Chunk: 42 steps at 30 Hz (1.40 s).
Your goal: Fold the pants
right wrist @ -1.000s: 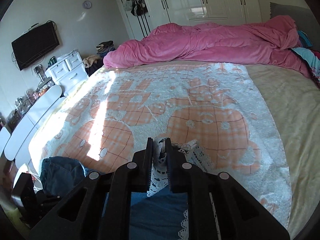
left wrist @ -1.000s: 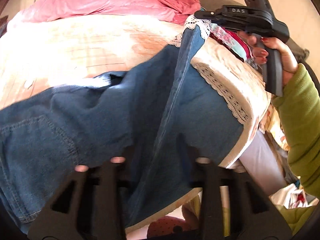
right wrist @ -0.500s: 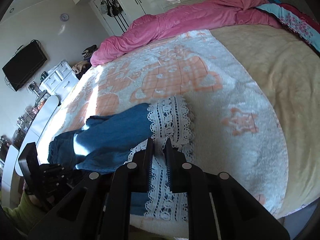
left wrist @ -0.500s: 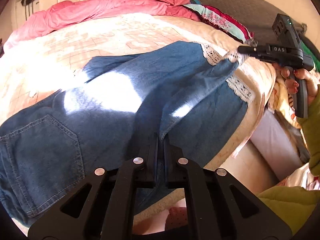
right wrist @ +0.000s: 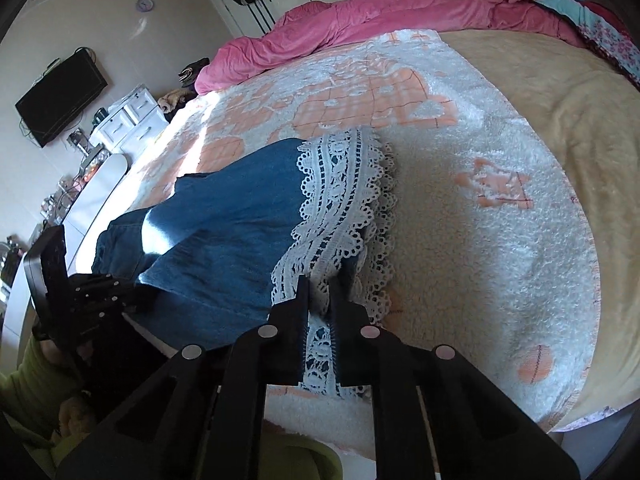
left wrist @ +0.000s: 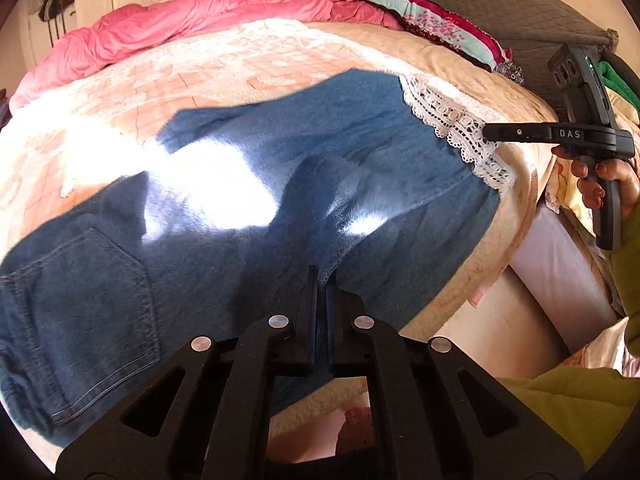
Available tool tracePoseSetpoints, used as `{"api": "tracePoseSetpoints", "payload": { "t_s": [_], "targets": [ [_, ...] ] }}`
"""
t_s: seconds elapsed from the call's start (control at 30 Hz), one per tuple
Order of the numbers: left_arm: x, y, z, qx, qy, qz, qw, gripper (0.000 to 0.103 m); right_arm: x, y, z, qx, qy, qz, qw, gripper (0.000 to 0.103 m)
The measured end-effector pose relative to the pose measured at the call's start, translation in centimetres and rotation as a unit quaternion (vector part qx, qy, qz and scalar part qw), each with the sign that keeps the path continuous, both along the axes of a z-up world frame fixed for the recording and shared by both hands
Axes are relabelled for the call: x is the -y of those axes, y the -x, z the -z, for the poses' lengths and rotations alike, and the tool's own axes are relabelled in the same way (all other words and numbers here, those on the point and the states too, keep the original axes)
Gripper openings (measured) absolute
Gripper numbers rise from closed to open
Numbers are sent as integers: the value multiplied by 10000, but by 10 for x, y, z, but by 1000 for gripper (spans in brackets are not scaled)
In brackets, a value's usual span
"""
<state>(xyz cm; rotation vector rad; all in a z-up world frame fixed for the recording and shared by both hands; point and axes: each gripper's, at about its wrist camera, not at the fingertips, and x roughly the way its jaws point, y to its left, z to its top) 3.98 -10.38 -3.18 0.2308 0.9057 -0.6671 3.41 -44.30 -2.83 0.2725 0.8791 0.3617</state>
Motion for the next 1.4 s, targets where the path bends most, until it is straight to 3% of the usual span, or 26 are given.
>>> {"api": "tracePoseSetpoints", "payload": {
  "t_s": [0.13, 0.6, 0.67, 0.73, 0.87, 0.9, 0.97, 1.03, 1.1, 1.2, 1.33, 1.4],
  "targets": [
    [-5, 14, -7, 56, -56, 131, 9999, 0, 6, 18, -9, 100, 92, -111, 9998, 9],
    [-2, 15, 19, -392, -251, 134, 9988, 1, 8, 29, 23, -402, 213, -128, 9989, 10],
    [-3, 16, 19, -415, -196, 130, 9989, 1, 7, 29, 16, -444, 371, -135, 9982, 20],
    [-7, 20, 15, -378, -129, 144, 9991, 2, 8, 33, 4, -301, 638, -47, 9975, 24],
    [-25, 28, 3, -380, 125, 47, 9992, 14, -6, 41, -22, 234, 782, -83, 9966, 33],
    [-29, 30, -2, -328, 188, 11, 9993, 25, -16, 41, -24, 332, 831, -200, 9958, 34],
    [-41, 35, -14, -138, 254, -183, 9994, 35, -41, 37, -24, 478, 796, -595, 9939, 35],
    [-57, 35, -24, -32, 383, -448, 9983, 39, -65, 28, -17, 465, 815, -912, 9914, 36],
    [-81, 32, -34, 201, 332, -1008, 9941, 57, -80, 19, -7, 395, 833, -1077, 9899, 36],
    [-125, 23, -37, 213, 397, -1902, 9807, 63, -93, 7, 9, 212, 974, -1122, 9887, 36],
    [-174, 7, -30, 66, 342, -3020, 9527, 65, -91, 5, 22, 76, 940, -1012, 9904, 37],
    [-189, -5, -24, -114, 468, -3321, 9420, 75, -88, 7, 22, 69, 899, -983, 9911, 38]
  ]
}}
